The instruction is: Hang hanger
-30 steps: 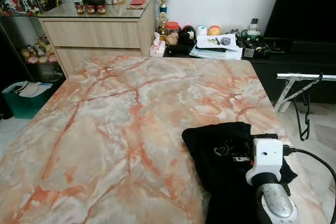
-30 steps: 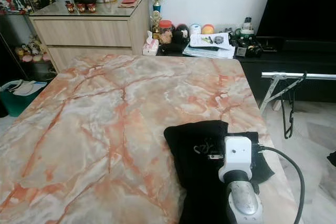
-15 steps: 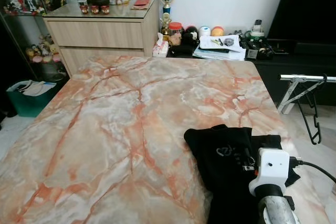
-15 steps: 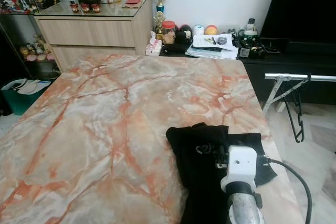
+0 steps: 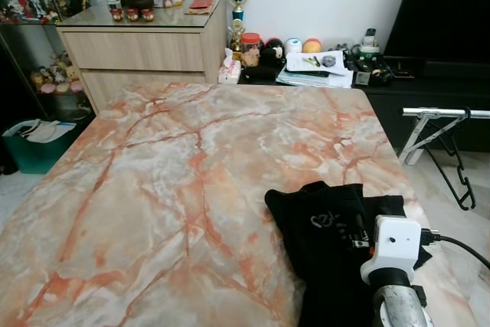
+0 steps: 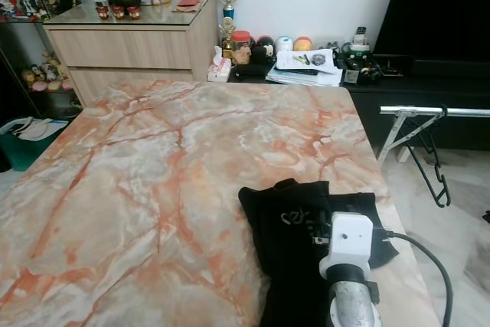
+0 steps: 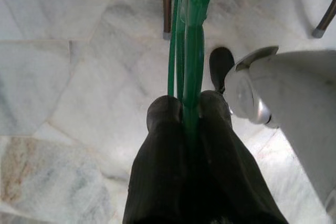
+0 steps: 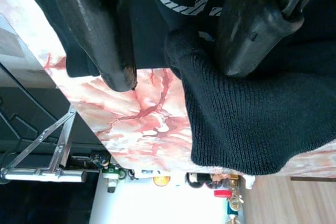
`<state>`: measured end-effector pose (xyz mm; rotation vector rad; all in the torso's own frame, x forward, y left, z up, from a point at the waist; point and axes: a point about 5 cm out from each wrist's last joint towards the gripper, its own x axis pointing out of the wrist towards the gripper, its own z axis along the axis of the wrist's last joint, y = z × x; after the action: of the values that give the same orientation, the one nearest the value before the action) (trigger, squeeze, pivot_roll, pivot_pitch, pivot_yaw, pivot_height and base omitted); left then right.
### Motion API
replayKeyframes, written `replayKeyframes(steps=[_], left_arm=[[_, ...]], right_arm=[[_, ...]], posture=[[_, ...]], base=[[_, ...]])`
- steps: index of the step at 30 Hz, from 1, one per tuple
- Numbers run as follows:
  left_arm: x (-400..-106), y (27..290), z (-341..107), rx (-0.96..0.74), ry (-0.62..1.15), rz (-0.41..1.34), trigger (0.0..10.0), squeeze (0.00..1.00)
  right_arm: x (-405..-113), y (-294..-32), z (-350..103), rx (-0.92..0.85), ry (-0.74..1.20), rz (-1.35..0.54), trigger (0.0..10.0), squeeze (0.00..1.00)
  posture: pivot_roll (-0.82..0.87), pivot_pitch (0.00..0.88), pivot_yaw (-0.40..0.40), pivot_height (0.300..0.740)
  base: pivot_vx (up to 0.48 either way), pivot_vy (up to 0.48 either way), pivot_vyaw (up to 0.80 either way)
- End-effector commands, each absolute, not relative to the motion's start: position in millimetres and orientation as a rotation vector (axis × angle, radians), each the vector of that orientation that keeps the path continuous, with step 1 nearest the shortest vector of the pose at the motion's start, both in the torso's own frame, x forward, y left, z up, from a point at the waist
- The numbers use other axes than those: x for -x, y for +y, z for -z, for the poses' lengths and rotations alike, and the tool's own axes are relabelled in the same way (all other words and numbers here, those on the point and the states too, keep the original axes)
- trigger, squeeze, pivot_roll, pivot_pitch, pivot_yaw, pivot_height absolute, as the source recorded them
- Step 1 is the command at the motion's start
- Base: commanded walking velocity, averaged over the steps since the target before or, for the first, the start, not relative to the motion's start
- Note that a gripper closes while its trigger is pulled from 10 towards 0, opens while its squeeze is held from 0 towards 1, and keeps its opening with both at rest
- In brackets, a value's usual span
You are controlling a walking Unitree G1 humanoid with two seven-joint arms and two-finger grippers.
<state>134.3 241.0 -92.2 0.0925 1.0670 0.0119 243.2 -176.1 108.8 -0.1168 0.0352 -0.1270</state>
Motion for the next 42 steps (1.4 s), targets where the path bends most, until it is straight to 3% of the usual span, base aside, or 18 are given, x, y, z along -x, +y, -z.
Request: replayKeyframes(steps=[1, 16, 42], left_arm=[[-126.8, 245.0, 93.8, -0.086, 1.088, -0.024, 10.0, 0.00], [-119.1, 238.0, 98.0, -0.070, 1.103, -0.024, 10.0, 0.00], [-138.4, 198.6, 100.3, -0.050, 1.068, 0.017, 10.0, 0.00]], right_arm=[[-244.3, -173.5, -108.6, 0.112, 0.031, 0.121, 10.0, 0.00], [-245.5, -172.5, -110.1, 0.109, 0.020, 0.119, 10.0, 0.00], [-248.0, -173.7, -111.2, 0.108, 0.014, 0.125, 10.0, 0.00]], posture=[[0.07, 0.008, 0.037, 0.740], [0.07, 0.033, 0.034, 0.740], [0.07, 0.046, 0.033, 0.740]], base=[[0.000, 0.000, 0.00], [0.000, 0.000, 0.00], [-0.028, 0.000, 0.00]])
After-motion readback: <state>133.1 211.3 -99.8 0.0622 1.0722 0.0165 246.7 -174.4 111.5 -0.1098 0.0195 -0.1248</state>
